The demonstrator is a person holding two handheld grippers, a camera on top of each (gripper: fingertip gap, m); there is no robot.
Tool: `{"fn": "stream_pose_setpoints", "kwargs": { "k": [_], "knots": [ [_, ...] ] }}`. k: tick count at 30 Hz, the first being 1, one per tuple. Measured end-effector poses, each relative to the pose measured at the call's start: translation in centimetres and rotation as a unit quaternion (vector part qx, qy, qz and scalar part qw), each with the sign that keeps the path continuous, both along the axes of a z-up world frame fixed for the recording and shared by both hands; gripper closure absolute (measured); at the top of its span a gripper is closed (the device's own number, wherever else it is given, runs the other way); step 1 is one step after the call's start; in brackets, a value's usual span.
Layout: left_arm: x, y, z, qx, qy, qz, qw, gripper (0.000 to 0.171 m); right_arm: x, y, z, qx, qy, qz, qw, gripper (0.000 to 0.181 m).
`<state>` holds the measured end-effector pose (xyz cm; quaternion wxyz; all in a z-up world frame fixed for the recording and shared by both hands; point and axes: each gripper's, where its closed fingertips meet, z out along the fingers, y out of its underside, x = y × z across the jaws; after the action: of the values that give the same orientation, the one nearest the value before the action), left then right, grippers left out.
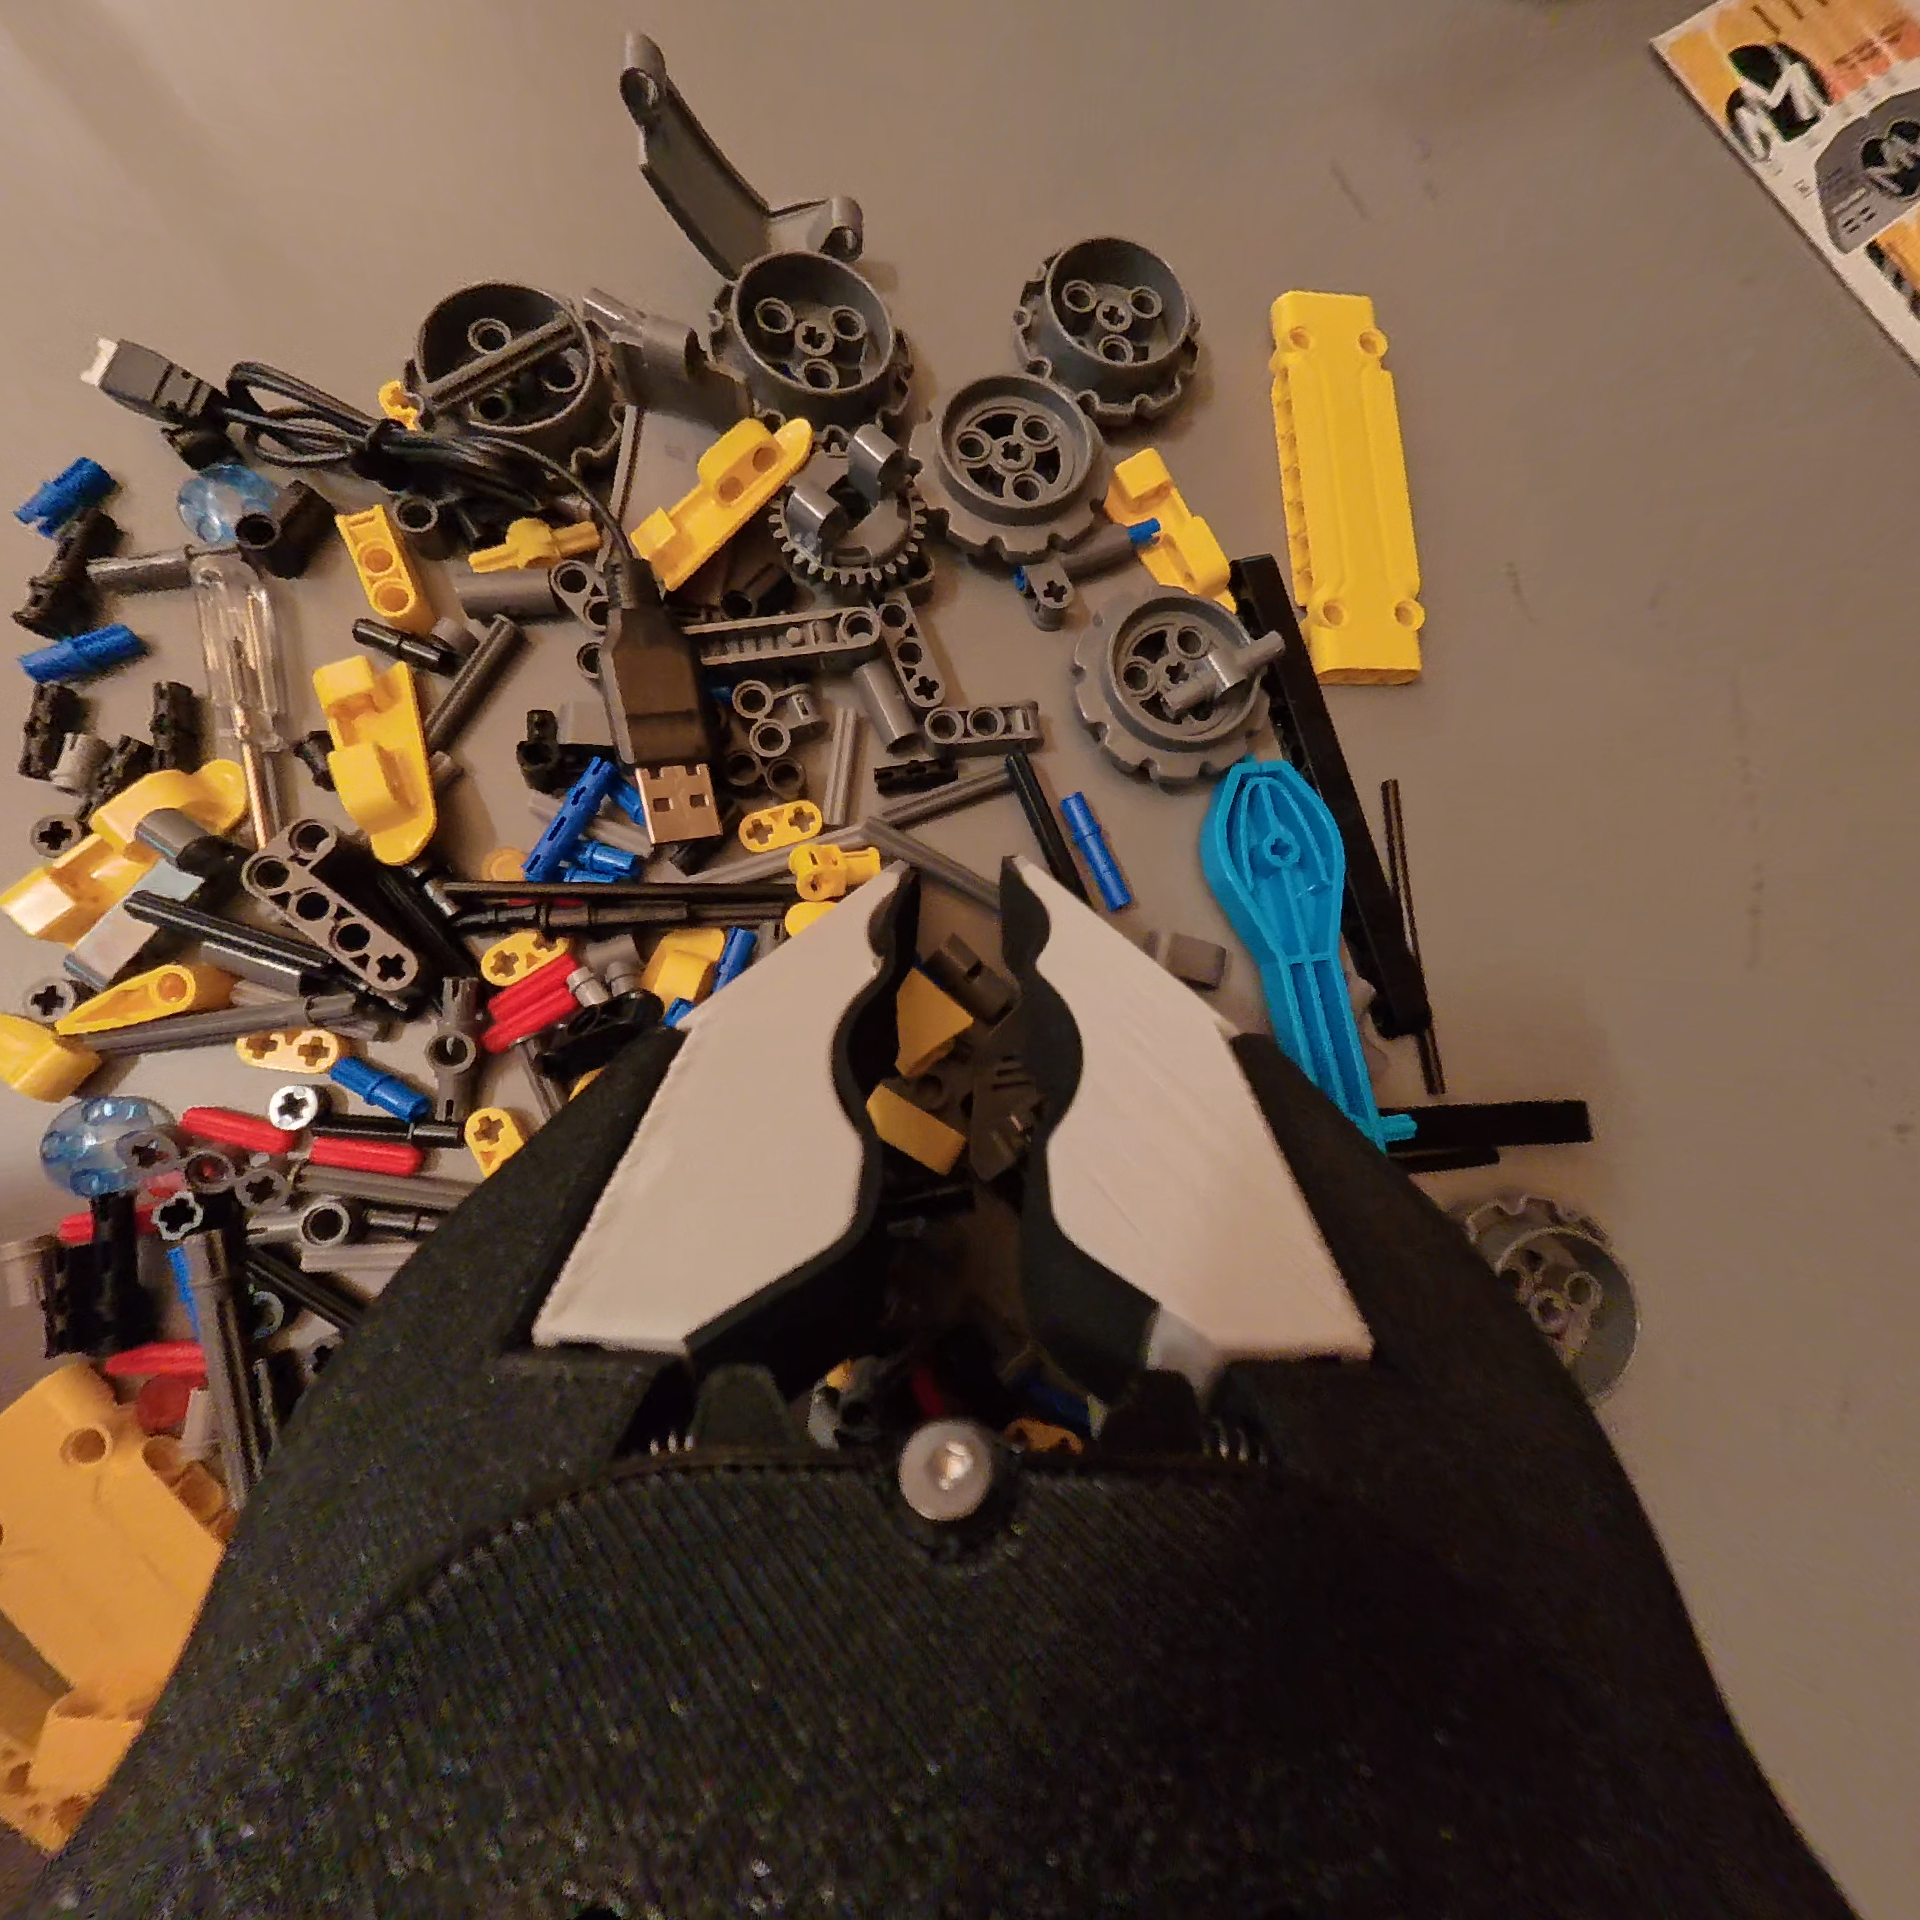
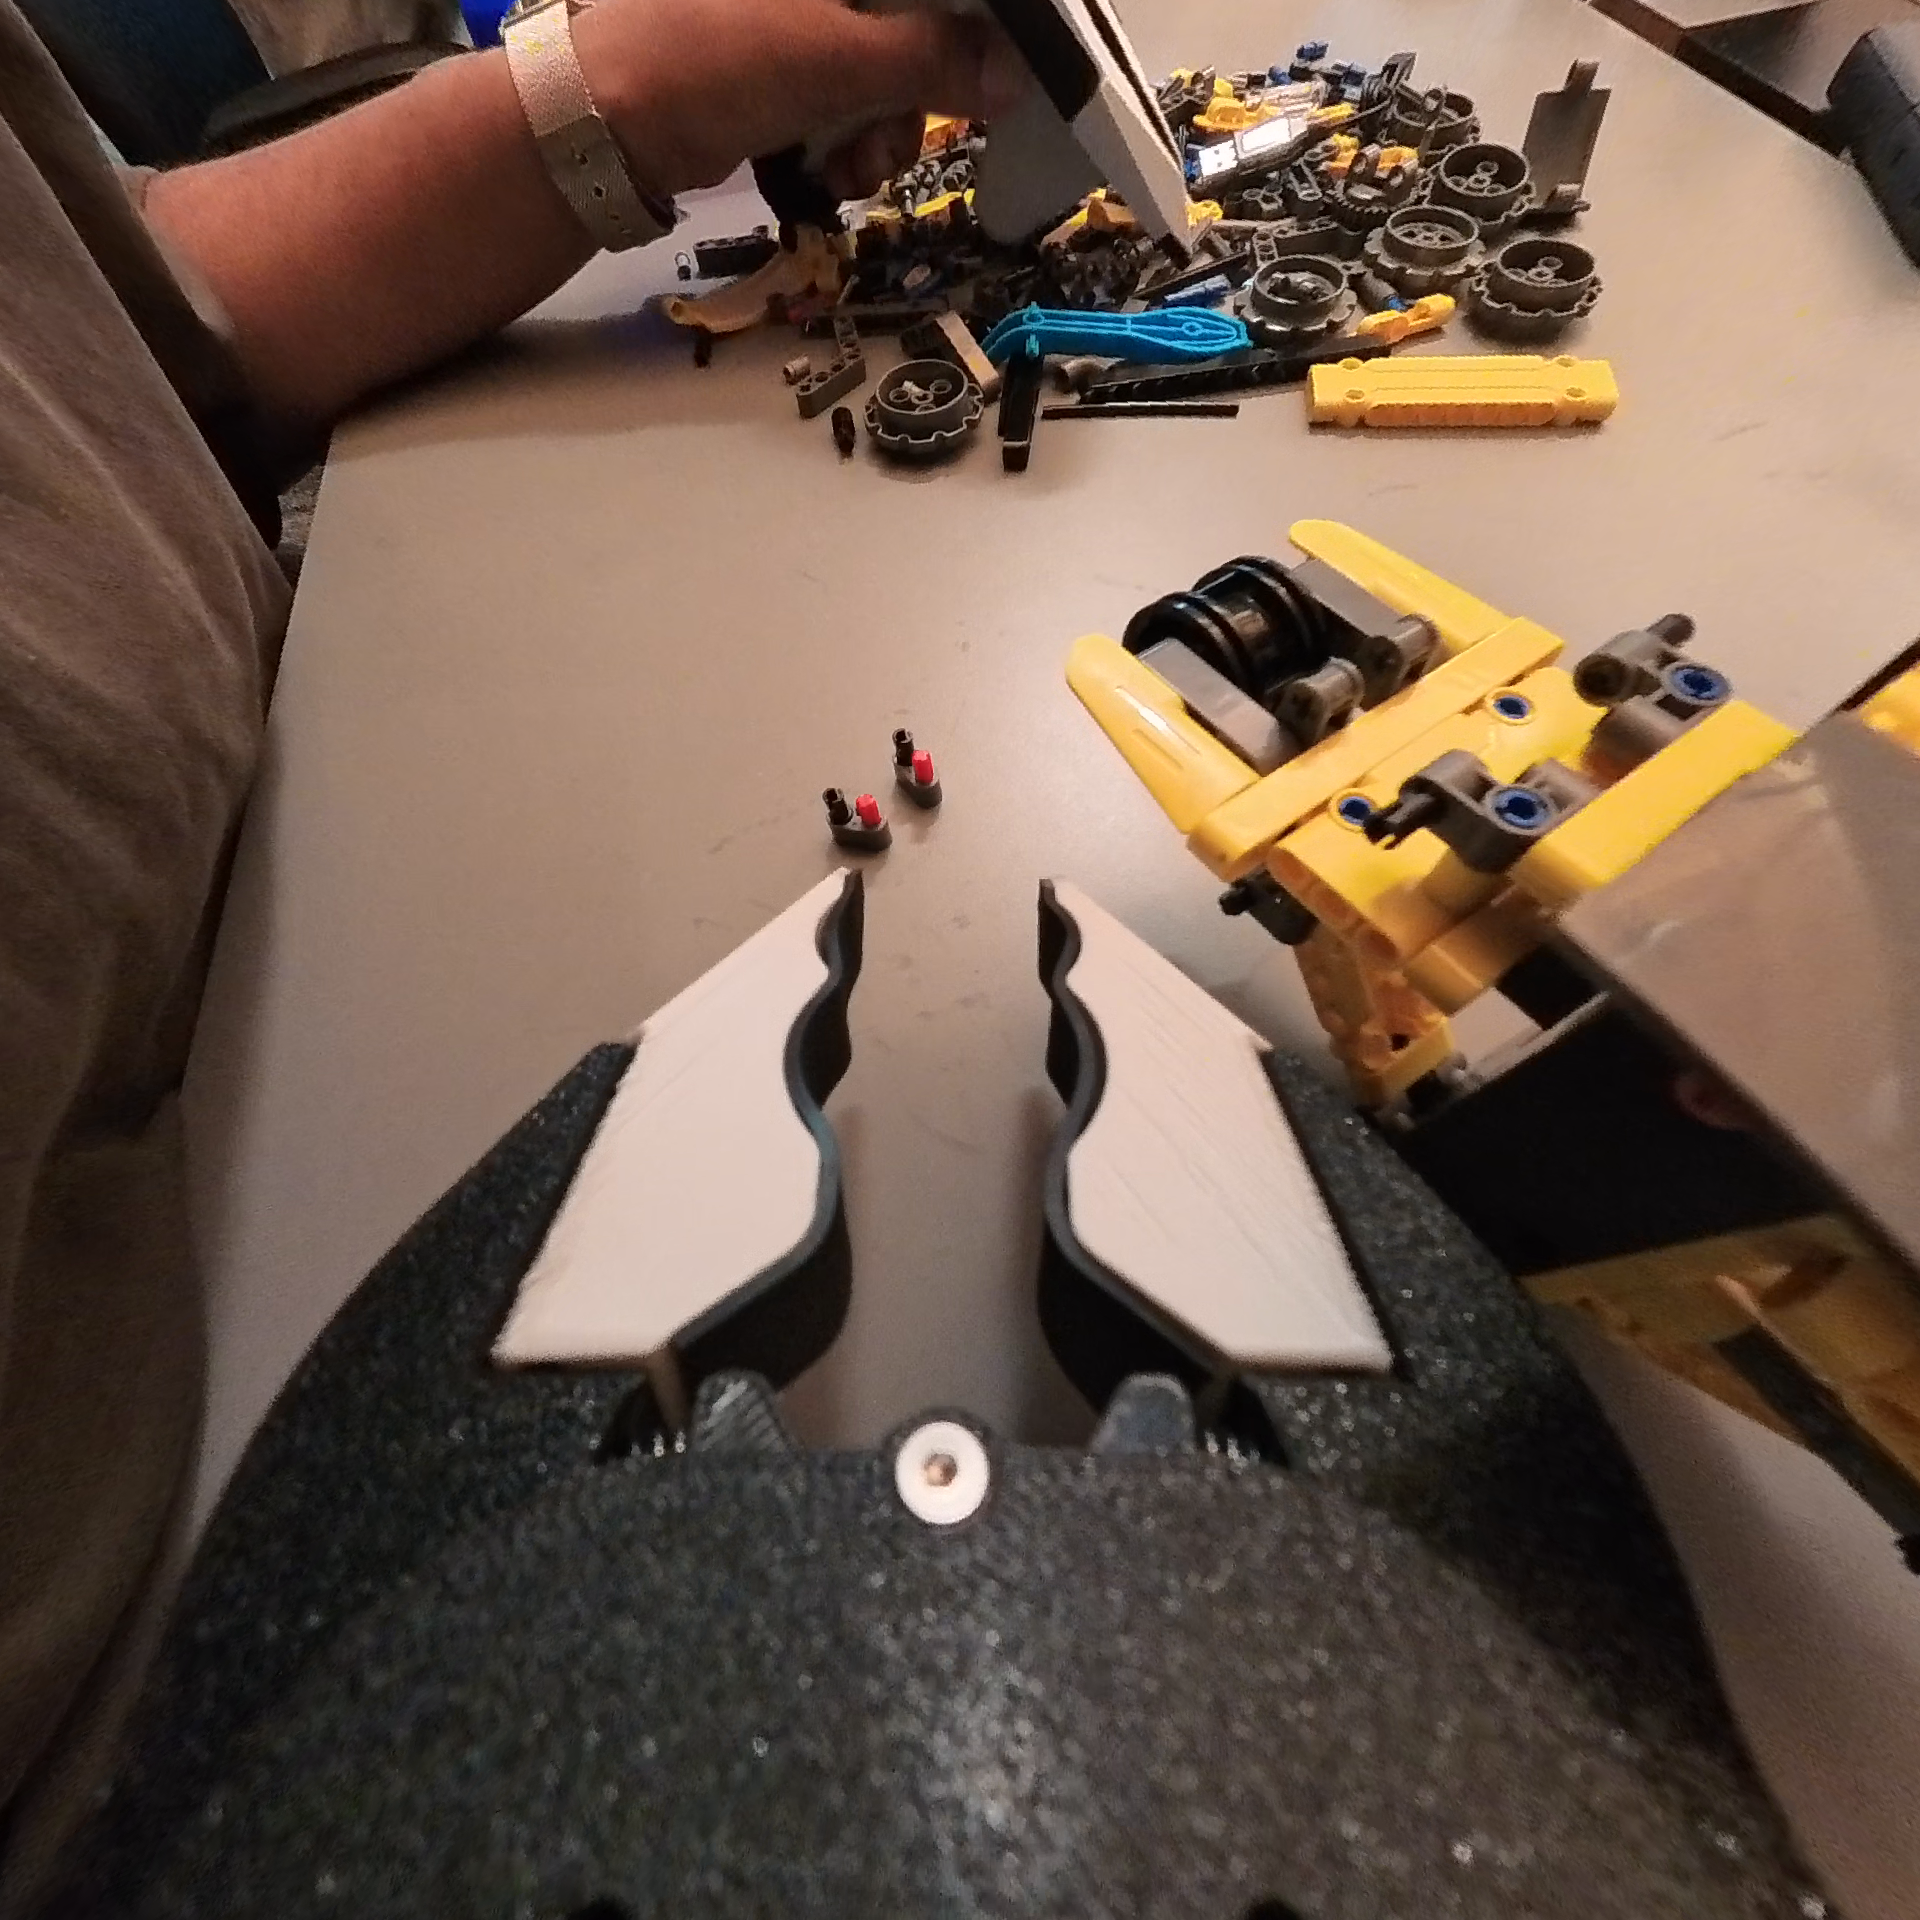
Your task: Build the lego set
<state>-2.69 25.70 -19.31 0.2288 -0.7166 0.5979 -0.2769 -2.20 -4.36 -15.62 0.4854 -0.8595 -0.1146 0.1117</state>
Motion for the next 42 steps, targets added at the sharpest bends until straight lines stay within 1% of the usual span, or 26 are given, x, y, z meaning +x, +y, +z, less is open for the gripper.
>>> {"fn": "stream_pose_setpoints", "kwargs": {
  "k": [2,7,9,13,17,19,21,22,24,26,29,31,34,36,39,42],
  "knots": [
    [-0.1,0.2,-0.1,0.019,0.004,-0.002,1.000,0.169,0.0,0.0,0.0,0.000,-0.001,0.000,1.000,0.148],
    [0.1,-0.2,0.0,0.032,0.005,-0.016,0.999,0.171,0.0,0.0,0.0,0.000,-0.004,0.000,1.000,0.148],
    [0.1,0.0,0.4,0.050,-0.001,-0.017,0.999,0.171,0.0,0.0,0.0,0.001,-0.005,0.000,1.000,0.148],
    [0.2,0.8,3.0,0.091,-0.051,-0.007,0.995,0.171,0.0,0.0,0.0,0.001,-0.004,0.000,1.000,0.148],
    [0.2,0.5,5.4,0.093,-0.110,-0.017,0.989,0.171,0.0,0.0,0.0,0.000,-0.002,0.000,1.000,0.148],
    [0.7,-1.5,6.1,0.071,-0.137,-0.070,0.985,0.171,0.0,0.0,0.0,-0.001,-0.001,0.000,1.000,0.148],
    [1.2,-5.0,6.3,0.045,-0.156,-0.149,0.975,0.171,0.0,0.0,-0.1,-0.002,0.000,-0.001,1.000,0.148],
    [1.5,-7.1,6.2,0.036,-0.157,-0.188,0.969,0.171,0.0,0.0,-0.1,-0.002,0.000,-0.001,1.000,0.148],
    [1.9,-10.8,5.5,0.033,-0.137,-0.240,0.961,0.171,0.1,0.0,-0.1,-0.004,0.002,-0.001,1.000,0.148],
    [2.1,-14.3,4.8,0.017,-0.114,-0.272,0.955,0.171,0.0,0.0,-0.2,-0.006,0.001,-0.001,1.000,0.148],
    [1.9,-18.8,4.3,-0.034,-0.084,-0.302,0.949,0.171,0.0,0.1,-0.4,-0.010,-0.007,-0.001,1.000,0.148],
    [1.6,-20.2,3.1,-0.033,-0.054,-0.314,0.947,0.171,0.0,0.1,-0.6,-0.015,-0.011,0.000,1.000,0.148],
    [1.1,-21.4,1.0,-0.023,-0.012,-0.331,0.943,0.171,0.0,0.2,-0.8,-0.021,-0.012,0.000,1.000,0.148],
    [0.7,-22.2,0.2,-0.028,0.006,-0.343,0.939,0.171,0.0,0.2,-0.8,-0.023,-0.011,0.000,1.000,0.148],
    [0.8,-22.3,0.0,-0.022,0.005,-0.347,0.938,0.171,0.0,0.2,-0.9,-0.024,-0.013,0.001,1.000,0.148],
    [0.7,-22.2,0.4,-0.043,-0.001,-0.348,0.936,0.171,-0.1,0.2,-1.0,-0.026,-0.017,0.003,1.000,0.148]
  ]
}}
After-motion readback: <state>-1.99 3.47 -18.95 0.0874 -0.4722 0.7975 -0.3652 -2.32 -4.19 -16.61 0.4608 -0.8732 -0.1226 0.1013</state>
